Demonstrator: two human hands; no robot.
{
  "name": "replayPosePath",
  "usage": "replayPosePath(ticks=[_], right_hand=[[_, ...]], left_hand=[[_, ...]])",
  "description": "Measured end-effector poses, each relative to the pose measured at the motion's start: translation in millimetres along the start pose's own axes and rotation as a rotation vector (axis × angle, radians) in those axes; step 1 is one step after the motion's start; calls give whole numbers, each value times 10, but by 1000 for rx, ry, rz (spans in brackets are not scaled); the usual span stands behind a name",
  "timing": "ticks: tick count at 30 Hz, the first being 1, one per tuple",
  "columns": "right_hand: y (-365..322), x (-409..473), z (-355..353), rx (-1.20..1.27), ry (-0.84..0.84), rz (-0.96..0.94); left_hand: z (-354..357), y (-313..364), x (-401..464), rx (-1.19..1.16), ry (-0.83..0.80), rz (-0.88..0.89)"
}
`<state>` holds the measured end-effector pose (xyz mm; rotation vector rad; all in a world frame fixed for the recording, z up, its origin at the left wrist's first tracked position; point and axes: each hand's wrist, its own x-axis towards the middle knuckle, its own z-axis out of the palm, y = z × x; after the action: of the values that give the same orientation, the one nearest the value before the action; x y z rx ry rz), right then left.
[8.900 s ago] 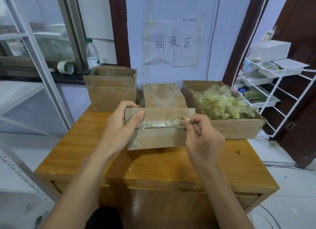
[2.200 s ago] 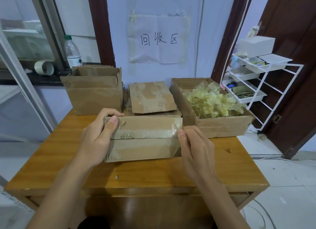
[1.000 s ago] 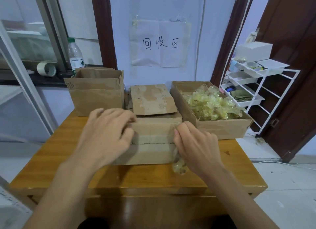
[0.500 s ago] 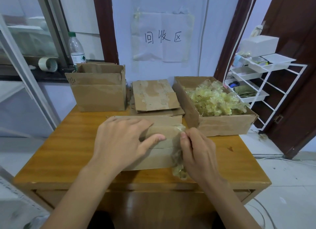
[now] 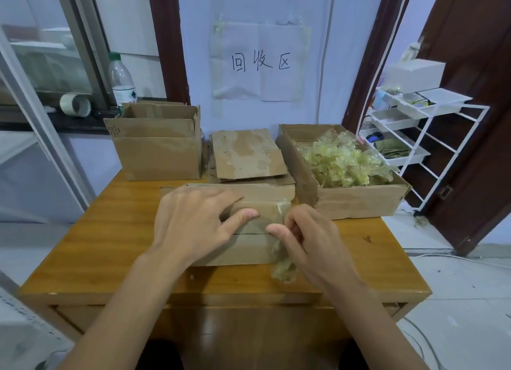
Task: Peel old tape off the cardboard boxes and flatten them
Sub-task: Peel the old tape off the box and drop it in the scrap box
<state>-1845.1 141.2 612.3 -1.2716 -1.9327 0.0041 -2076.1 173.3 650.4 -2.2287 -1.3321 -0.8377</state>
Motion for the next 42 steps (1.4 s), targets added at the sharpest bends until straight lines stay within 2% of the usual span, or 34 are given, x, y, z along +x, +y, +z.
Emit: replayPosePath(ticks=[6, 13, 17, 21, 25, 28, 32, 34, 38, 42], right_hand=[[-136, 140, -42, -354, 203, -53], [-174, 212, -16, -616, 121, -161], [-137, 213, -18, -512, 65, -179], [-62, 153, -10, -176, 2, -80], [-61, 86, 25, 97, 26, 10], [-35, 90, 18, 154, 26, 29], [14, 71, -102, 150, -32, -72], [-21, 110, -190, 53, -76, -109], [-121, 255, -342, -379, -67, -191], [-222, 400, -456, -609, -329, -286]], left_hand=[[28, -14, -33, -2, 1, -5], [41, 2, -51, 10, 19, -11], [49, 14, -100, -9, 32, -11], [49, 32, -137, -8, 55, -1], [53, 28, -162, -22, 94, 9], [47, 6, -143, -26, 79, 4], [46, 1, -136, -18, 70, 11], [53, -2, -147, -18, 67, 15], [52, -2, -159, -22, 59, 9], [30, 15, -169, -18, 63, 20]])
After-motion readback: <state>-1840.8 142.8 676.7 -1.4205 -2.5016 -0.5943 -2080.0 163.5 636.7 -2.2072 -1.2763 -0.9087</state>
